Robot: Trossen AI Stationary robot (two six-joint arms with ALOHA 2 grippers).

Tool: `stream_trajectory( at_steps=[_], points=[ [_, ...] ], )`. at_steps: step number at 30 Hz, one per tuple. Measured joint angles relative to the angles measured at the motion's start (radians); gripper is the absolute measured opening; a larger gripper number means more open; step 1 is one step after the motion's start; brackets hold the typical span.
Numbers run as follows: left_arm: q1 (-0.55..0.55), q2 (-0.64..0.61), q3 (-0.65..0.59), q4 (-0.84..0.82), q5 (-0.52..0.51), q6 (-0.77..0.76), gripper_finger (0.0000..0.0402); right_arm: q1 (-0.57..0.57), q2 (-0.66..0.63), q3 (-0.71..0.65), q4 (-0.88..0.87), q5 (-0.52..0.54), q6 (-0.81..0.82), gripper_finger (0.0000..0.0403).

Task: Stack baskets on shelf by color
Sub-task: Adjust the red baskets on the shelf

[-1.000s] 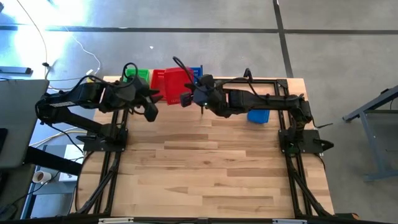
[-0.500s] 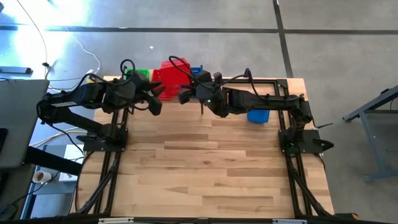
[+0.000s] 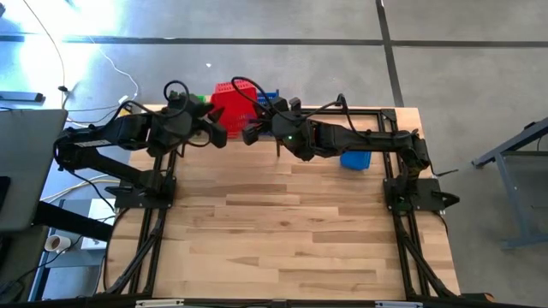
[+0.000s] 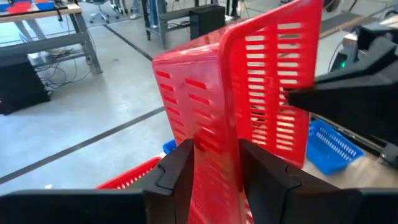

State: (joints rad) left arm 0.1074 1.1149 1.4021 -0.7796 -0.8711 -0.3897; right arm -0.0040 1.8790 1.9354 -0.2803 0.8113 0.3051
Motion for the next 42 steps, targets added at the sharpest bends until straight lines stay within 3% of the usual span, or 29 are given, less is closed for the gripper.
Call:
stream_trajectory(
  at_steps=[6, 13, 21, 27, 34, 42],
  points=[
    [0.041, 0.000, 0.000, 0.026, 0.033, 0.000, 0.0096, 0.000, 0.000, 0.000, 0.009, -0.012, -0.001, 0.0000],
    [0.084, 0.000, 0.000, 0.026, 0.069, 0.031, 0.0011, 0.000, 0.000, 0.000, 0.020, -0.028, -0.026, 0.0000],
    [0.099, 0.000, 0.000, 0.029, 0.070, 0.038, 0.0003, -0.002, 0.000, 0.000, 0.020, -0.044, -0.088, 0.0008],
    [0.118, 0.000, 0.000, 0.029, 0.052, 0.046, 0.0002, -0.018, -0.005, 0.000, 0.016, -0.104, -0.115, 0.0068],
    [0.182, -0.001, 0.000, 0.029, 0.089, 0.056, 0.0001, -0.028, -0.042, 0.000, -0.029, -0.095, -0.140, 0.0148],
    [0.307, -0.002, 0.040, 0.009, 0.176, 0.084, 0.0000, -0.029, -0.096, 0.002, -0.140, -0.086, -0.157, 0.0183]
  ],
)
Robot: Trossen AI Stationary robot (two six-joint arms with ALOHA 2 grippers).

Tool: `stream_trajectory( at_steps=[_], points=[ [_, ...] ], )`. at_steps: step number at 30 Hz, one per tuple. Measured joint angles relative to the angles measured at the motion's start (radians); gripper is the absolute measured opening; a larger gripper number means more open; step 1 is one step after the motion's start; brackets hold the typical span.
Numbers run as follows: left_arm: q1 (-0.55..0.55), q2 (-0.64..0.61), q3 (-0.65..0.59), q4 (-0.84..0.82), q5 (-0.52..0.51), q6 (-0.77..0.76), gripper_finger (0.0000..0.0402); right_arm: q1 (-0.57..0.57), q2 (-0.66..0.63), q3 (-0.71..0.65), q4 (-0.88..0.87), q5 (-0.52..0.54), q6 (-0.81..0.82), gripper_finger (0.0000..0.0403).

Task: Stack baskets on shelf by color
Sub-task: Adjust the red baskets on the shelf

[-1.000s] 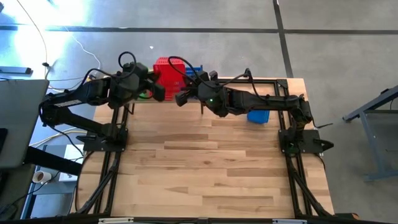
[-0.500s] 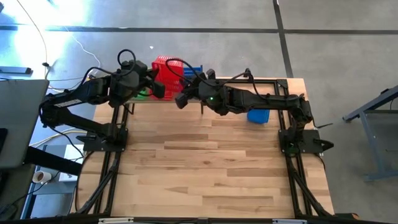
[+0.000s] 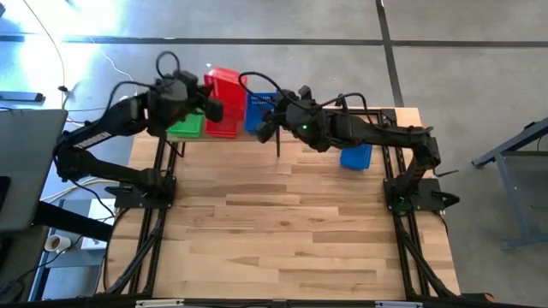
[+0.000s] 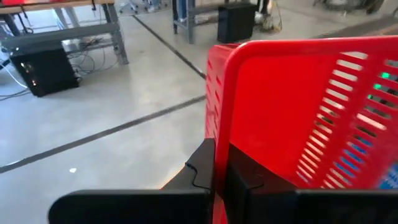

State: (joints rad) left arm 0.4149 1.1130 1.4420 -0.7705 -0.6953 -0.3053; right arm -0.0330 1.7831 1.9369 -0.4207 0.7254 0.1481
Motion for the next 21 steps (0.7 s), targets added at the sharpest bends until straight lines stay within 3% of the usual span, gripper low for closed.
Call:
stream_trajectory(
  at_steps=[13, 21],
  points=[
    [0.232, 0.019, 0.155, -0.221, 0.206, -0.088, 0.0000, -0.018, -0.009, 0.000, -0.282, -0.006, 0.009, 0.0184],
    [0.313, 0.102, 0.157, -0.359, 0.349, -0.184, 0.0000, -0.069, -0.030, 0.000, -0.467, -0.103, 0.064, 0.0184]
  ],
)
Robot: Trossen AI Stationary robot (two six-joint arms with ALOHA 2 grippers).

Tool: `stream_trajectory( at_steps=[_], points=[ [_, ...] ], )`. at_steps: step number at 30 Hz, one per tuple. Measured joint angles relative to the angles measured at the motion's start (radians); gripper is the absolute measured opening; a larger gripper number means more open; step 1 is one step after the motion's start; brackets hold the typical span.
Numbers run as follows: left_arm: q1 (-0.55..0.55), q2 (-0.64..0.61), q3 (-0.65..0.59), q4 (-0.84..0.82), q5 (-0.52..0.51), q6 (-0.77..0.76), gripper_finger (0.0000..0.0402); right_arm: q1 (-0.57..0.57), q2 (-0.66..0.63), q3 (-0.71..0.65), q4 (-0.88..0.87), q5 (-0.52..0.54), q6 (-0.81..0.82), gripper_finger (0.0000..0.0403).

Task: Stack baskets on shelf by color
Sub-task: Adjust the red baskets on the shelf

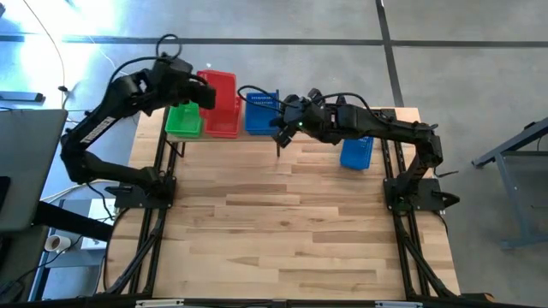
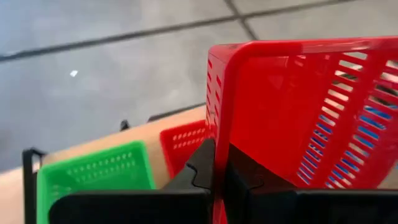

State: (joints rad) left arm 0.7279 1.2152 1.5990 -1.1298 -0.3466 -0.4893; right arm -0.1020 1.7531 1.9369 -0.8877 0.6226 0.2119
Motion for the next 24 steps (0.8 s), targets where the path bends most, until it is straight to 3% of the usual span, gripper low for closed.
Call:
stream_trajectory(
  at_steps=[4, 8, 24],
  points=[
    [0.021, 0.041, 0.000, -0.030, 0.012, -0.033, 0.0000, -0.024, -0.005, 0.000, -0.046, -0.076, 0.015, 0.0183],
    [0.061, 0.072, 0.000, -0.031, 0.106, -0.051, 0.0000, -0.037, -0.008, 0.000, -0.065, -0.131, 0.013, 0.0183],
    [0.222, 0.135, 0.047, -0.183, 0.321, -0.090, 0.0000, -0.038, -0.008, 0.000, -0.085, -0.136, -0.065, 0.0183]
  ],
)
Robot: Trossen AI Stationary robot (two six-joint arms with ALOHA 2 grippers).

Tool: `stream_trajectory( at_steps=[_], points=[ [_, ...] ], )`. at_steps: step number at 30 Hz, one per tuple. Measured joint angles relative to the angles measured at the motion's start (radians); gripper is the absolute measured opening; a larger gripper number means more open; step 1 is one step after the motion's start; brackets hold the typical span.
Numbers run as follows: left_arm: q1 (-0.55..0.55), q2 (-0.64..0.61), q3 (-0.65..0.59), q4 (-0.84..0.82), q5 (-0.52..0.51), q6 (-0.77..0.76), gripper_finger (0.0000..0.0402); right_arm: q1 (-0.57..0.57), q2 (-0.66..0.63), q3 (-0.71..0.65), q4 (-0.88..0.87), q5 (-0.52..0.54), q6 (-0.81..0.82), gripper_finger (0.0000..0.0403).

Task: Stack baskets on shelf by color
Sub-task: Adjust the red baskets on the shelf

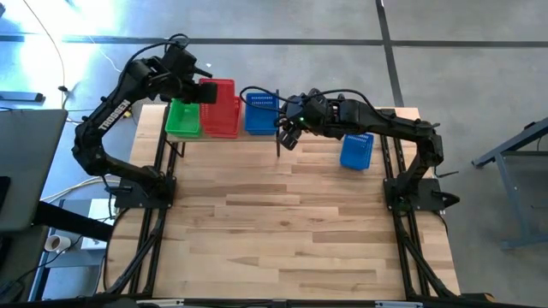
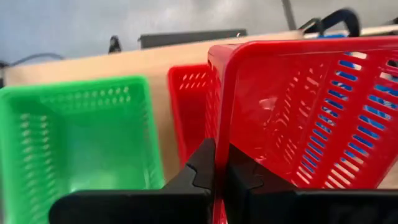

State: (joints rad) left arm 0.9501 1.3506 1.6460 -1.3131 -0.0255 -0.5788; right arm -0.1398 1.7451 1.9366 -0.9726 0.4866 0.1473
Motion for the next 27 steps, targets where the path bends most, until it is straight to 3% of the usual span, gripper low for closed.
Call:
stream_trajectory(
  at_steps=[8, 27],
  points=[
    [0.019, 0.064, 0.093, -0.106, 0.029, 0.030, 0.0000, -0.005, 0.000, 0.000, 0.001, 0.001, -0.025, 0.0183],
    [0.059, 0.176, 0.096, -0.157, 0.075, 0.039, 0.0000, -0.013, 0.000, 0.000, 0.000, 0.005, -0.043, 0.0183]
  ],
)
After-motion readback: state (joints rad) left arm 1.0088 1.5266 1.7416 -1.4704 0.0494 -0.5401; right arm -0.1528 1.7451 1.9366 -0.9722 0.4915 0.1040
